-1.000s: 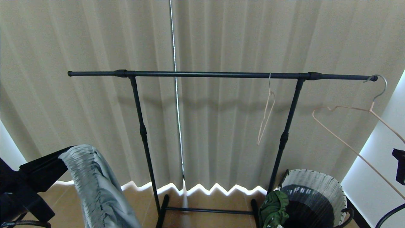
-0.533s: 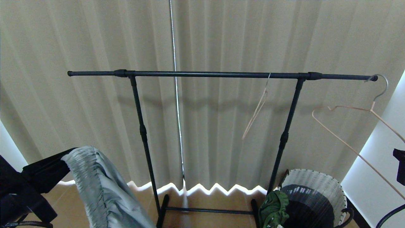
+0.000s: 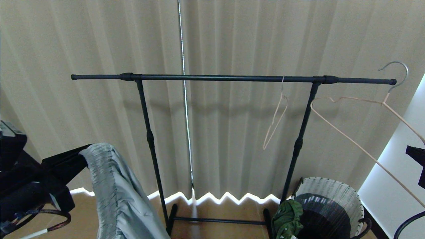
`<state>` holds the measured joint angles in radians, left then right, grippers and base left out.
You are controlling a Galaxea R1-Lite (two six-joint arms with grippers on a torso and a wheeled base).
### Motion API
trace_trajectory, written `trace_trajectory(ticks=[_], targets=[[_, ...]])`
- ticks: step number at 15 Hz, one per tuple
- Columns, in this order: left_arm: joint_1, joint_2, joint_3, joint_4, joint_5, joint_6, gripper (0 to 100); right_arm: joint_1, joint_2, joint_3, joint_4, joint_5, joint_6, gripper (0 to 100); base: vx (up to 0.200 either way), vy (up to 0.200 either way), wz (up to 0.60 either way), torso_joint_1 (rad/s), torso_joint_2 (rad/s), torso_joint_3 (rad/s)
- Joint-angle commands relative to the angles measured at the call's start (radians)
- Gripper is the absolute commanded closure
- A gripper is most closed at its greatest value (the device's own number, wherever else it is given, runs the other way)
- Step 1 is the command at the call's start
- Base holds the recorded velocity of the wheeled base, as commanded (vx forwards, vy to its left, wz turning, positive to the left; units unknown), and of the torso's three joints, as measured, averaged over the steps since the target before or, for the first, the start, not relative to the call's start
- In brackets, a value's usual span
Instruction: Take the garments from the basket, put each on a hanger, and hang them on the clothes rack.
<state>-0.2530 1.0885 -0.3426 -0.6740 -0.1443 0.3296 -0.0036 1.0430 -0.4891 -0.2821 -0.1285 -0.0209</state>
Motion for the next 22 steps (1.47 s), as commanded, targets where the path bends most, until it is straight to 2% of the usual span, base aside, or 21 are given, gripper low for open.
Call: trace_trajectory(ticks=[1, 3, 5, 6, 8, 9, 11, 12, 13, 14, 17, 22], targets=[[-0.038, 0.113, -0.082, -0.001, 0.074, -0.001, 100, 0.024, 0.002, -0.006, -0.005, 0.023, 0.009, 100, 0.000, 0.000, 0.00, 0.000, 0.00, 0.000], [-0.083, 0.209, -0.173, -0.002, 0.172, -0.014, 100, 0.059, 0.003, -0.011, -0.005, 0.041, 0.009, 100, 0.000, 0.000, 0.00, 0.000, 0.00, 0.000], [-0.135, 0.303, -0.286, -0.001, 0.253, -0.041, 100, 0.166, 0.015, -0.028, -0.005, 0.058, 0.025, 100, 0.000, 0.000, 0.00, 0.000, 0.00, 0.000], [-0.146, 0.350, -0.348, 0.013, 0.301, -0.043, 100, 0.255, 0.035, -0.049, -0.005, 0.058, 0.079, 100, 0.000, 0.000, 0.00, 0.000, 0.00, 0.000], [-0.150, 0.395, -0.457, 0.122, 0.336, -0.060, 100, 0.410, 0.088, -0.089, -0.005, 0.056, 0.194, 100, 0.000, 0.000, 0.00, 0.000, 0.00, 0.000], [-0.154, 0.403, -0.504, 0.188, 0.338, -0.095, 100, 0.470, 0.111, -0.098, -0.005, 0.056, 0.226, 100, 0.000, 0.000, 0.00, 0.000, 0.00, 0.000], [-0.186, 0.426, -0.639, 0.378, 0.347, -0.245, 100, 0.625, 0.155, -0.098, -0.046, 0.056, 0.274, 100, 0.000, 0.000, 0.00, 0.000, 0.00, 0.000], [-0.190, 0.435, -0.661, 0.406, 0.359, -0.270, 100, 0.651, 0.160, -0.094, -0.066, 0.056, 0.280, 100, 0.000, 0.000, 0.00, 0.000, 0.00, 0.000], [-0.195, 0.473, -0.697, 0.426, 0.425, -0.310, 100, 0.722, 0.163, -0.075, -0.111, 0.056, 0.305, 100, 0.000, 0.000, 0.00, 0.000, 0.00, 0.000], [-0.195, 0.499, -0.701, 0.419, 0.466, -0.314, 100, 0.755, 0.163, -0.062, -0.117, 0.056, 0.315, 100, 0.000, 0.000, 0.00, 0.000, 0.00, 0.000], [-0.195, 0.531, -0.702, 0.380, 0.500, -0.313, 100, 0.827, 0.154, -0.028, -0.118, 0.056, 0.328, 100, 0.000, 0.000, 0.00, 0.000, 0.00, 0.000], [-0.195, 0.541, -0.701, 0.376, 0.543, -0.313, 100, 0.910, 0.137, -0.011, -0.118, 0.056, 0.354, 100, 0.000, 0.000, 0.00, 0.000, 0.00, 0.000]])
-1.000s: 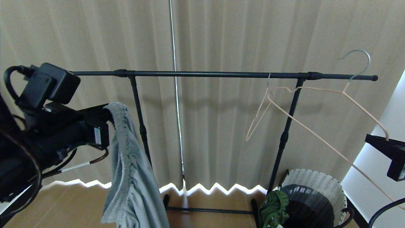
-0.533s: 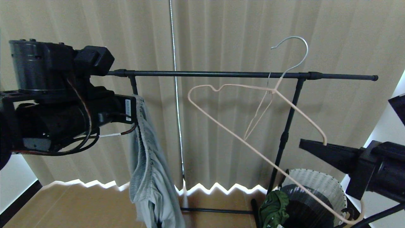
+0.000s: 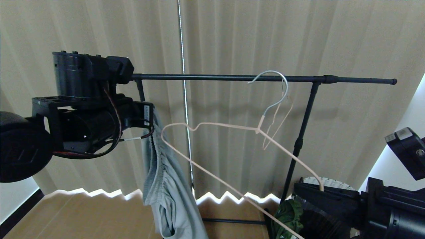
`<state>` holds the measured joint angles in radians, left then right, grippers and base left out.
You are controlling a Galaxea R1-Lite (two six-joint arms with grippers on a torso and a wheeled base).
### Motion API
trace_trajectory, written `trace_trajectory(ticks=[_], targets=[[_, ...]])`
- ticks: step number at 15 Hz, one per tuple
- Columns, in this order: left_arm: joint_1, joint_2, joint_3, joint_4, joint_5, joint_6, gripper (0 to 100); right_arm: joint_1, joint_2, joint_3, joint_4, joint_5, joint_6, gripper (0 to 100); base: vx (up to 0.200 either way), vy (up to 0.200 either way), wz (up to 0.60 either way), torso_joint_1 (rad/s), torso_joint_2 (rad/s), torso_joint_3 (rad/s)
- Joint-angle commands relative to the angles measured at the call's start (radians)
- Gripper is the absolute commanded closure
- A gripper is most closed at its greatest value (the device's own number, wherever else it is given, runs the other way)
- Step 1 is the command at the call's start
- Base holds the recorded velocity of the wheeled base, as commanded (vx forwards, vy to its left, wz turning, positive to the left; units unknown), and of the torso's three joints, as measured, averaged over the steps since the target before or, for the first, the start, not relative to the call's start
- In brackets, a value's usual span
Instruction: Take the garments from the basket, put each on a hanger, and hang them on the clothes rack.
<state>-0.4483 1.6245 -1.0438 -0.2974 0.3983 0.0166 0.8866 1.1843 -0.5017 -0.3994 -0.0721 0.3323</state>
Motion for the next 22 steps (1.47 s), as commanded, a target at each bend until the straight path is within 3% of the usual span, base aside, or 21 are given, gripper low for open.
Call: trace_trajectory(ticks=[1, 9, 12, 16, 22], targets=[[0.000, 0.008, -0.001, 0.000, 0.007, 0.000, 100, 0.029, -0.005, 0.002, -0.001, 0.000, 0.001, 100, 0.000, 0.000, 0.00, 0.000, 0.00, 0.000], [-0.007, 0.003, 0.005, 0.000, 0.011, -0.006, 100, 0.057, 0.106, -0.035, -0.004, -0.005, -0.004, 100, 0.000, 0.000, 0.00, 0.000, 0.00, 0.000], [0.002, -0.028, 0.031, 0.000, 0.011, -0.001, 100, 0.055, 0.181, -0.051, -0.088, -0.029, -0.006, 100, 0.000, 0.000, 0.00, 0.000, 0.00, 0.000], [0.003, -0.051, 0.076, 0.001, 0.011, 0.002, 100, 0.054, 0.232, -0.090, -0.102, -0.107, -0.004, 100, 0.000, 0.000, 0.00, 0.000, 0.00, 0.000], [0.013, -0.074, 0.108, 0.003, 0.013, 0.013, 100, 0.048, 0.279, -0.144, -0.104, -0.143, 0.020, 100, 0.000, 0.000, 0.00, 0.000, 0.00, 0.000]])
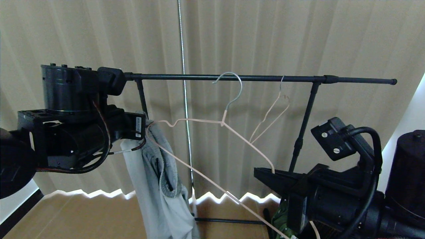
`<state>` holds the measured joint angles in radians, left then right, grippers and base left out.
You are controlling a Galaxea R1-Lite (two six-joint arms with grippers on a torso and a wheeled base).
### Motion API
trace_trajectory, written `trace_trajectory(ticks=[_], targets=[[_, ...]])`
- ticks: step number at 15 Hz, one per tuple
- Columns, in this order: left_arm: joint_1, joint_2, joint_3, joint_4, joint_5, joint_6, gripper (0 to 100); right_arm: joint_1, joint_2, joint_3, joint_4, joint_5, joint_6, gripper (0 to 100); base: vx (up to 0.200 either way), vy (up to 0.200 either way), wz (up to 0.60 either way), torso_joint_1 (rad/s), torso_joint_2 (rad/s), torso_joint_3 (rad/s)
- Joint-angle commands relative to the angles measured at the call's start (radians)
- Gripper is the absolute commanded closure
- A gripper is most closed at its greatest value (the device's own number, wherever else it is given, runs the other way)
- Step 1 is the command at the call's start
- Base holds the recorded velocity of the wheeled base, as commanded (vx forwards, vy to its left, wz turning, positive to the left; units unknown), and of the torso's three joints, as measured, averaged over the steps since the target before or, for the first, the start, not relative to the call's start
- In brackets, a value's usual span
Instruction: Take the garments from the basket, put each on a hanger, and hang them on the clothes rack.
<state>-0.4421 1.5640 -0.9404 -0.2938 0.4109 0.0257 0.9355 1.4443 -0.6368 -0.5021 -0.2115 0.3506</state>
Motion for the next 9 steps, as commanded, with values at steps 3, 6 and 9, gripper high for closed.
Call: trace_trajectory(ticks=[3, 6, 9], targets=[[0.040, -0.013, 0.023, -0.004, -0.001, 0.029, 100, -0.003, 0.008, -0.006, -0.001, -0.003, 0.010, 100, 0.000, 0.000, 0.00, 0.000, 0.00, 0.000], [0.034, -0.013, 0.040, -0.019, -0.001, 0.029, 100, -0.001, -0.007, 0.000, -0.001, 0.000, 0.008, 100, 0.000, 0.000, 0.00, 0.000, 0.00, 0.000], [0.014, -0.015, 0.038, -0.038, 0.000, 0.026, 100, 0.000, 0.007, 0.005, -0.001, 0.003, 0.011, 100, 0.000, 0.000, 0.00, 0.000, 0.00, 0.000]])
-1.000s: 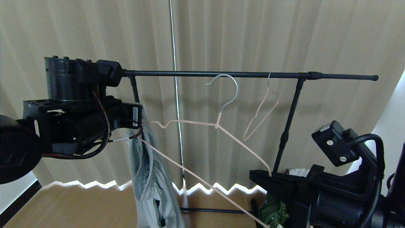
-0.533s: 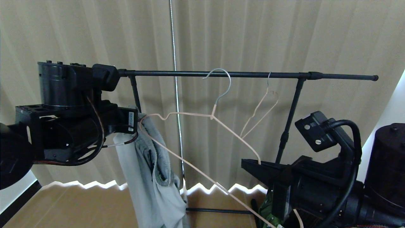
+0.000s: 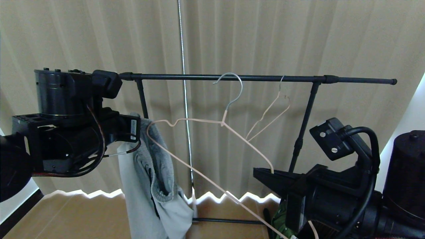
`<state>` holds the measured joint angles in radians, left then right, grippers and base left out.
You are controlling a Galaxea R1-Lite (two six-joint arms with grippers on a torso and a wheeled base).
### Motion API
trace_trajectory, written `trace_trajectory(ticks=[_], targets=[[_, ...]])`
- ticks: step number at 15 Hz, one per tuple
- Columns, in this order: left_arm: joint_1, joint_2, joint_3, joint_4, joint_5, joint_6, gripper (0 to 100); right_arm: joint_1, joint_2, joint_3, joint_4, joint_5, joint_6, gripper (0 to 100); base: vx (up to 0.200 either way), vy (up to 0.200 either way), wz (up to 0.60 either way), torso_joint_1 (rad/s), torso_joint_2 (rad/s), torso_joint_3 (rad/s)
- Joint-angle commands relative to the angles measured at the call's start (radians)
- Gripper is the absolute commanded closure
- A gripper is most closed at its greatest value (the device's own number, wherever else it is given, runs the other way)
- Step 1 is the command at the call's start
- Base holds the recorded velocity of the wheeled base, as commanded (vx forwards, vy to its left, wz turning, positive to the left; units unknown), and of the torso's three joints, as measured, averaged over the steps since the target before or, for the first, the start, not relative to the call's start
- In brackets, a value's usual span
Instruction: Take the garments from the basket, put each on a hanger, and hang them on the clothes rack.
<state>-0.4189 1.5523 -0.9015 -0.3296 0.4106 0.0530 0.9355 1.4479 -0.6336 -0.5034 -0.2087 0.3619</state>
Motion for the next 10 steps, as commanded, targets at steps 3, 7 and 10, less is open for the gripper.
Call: trace_trajectory(ticks=[3, 7, 10], targets=[[-0.069, -0.058, 0.001, 0.003, 0.000, -0.002, 100, 0.000, 0.071, -0.008, -0.070, 0.003, -0.004, 100, 0.000, 0.000, 0.00, 0.000, 0.00, 0.000], [-0.118, -0.063, 0.001, 0.001, -0.001, -0.004, 100, 0.003, 0.109, -0.008, -0.124, 0.006, -0.006, 100, 0.000, 0.000, 0.00, 0.000, 0.00, 0.000], [-0.153, -0.064, 0.000, 0.000, -0.003, -0.004, 100, 0.003, 0.121, -0.008, -0.129, 0.008, -0.006, 100, 0.000, 0.000, 0.00, 0.000, 0.00, 0.000]])
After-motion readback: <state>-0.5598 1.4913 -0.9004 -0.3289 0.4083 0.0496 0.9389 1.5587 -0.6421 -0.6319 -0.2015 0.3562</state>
